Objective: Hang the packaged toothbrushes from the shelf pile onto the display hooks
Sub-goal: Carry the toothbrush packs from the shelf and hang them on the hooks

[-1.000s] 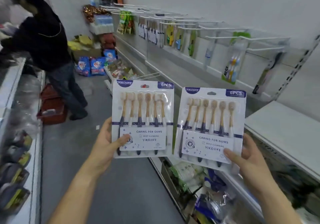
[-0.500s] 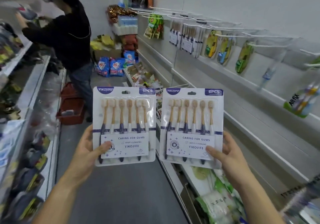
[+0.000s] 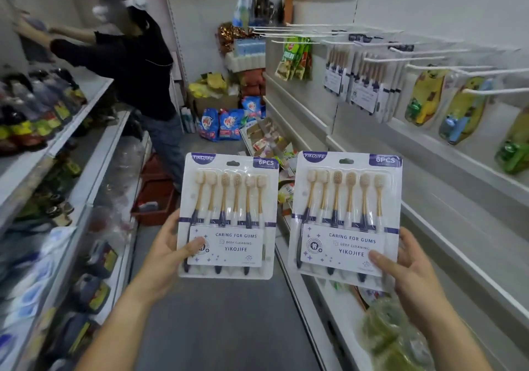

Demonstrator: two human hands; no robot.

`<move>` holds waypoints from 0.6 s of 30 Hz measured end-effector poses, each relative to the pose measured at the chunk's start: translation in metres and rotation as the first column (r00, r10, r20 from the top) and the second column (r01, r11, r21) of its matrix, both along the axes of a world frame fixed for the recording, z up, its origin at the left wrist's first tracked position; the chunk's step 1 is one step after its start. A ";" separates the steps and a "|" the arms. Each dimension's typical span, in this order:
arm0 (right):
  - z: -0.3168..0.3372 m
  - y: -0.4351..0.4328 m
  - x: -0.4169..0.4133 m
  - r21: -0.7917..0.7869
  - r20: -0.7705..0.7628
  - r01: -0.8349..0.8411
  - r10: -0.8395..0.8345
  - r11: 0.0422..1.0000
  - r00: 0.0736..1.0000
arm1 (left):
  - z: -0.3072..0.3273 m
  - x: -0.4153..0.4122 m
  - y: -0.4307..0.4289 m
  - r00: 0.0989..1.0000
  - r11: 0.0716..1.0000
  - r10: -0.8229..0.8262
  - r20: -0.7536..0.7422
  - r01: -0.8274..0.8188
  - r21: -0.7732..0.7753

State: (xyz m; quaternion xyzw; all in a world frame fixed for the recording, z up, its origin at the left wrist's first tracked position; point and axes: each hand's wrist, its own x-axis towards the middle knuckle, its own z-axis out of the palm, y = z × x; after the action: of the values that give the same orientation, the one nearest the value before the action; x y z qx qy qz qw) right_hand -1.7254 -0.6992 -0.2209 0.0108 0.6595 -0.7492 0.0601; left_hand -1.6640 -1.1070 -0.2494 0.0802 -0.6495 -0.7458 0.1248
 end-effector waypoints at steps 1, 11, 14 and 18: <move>0.002 -0.005 -0.017 -0.001 0.001 -0.008 0.008 1.000 1.000 | 0.006 -0.016 -0.005 1.000 1.000 0.004 -0.002 -0.004 -0.002; -0.001 -0.072 -0.162 0.029 0.009 -0.079 0.079 0.996 0.997 | 0.020 -0.148 -0.060 0.999 0.997 0.041 -0.030 -0.039 0.063; -0.006 -0.101 -0.197 0.059 0.020 -0.062 0.061 0.996 0.998 | 0.007 -0.193 -0.092 1.000 0.998 0.017 -0.025 -0.016 0.058; -0.009 -0.147 -0.248 0.066 -0.004 -0.009 0.009 0.998 1.000 | -0.005 -0.260 -0.143 0.998 0.996 -0.048 -0.031 0.050 0.071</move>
State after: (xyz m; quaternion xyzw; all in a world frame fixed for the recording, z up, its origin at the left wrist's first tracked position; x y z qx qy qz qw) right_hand -1.9730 -0.8464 -0.2303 0.0079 0.6842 -0.7266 0.0616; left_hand -1.9235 -1.2499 -0.2547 0.0580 -0.6222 -0.7725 0.1129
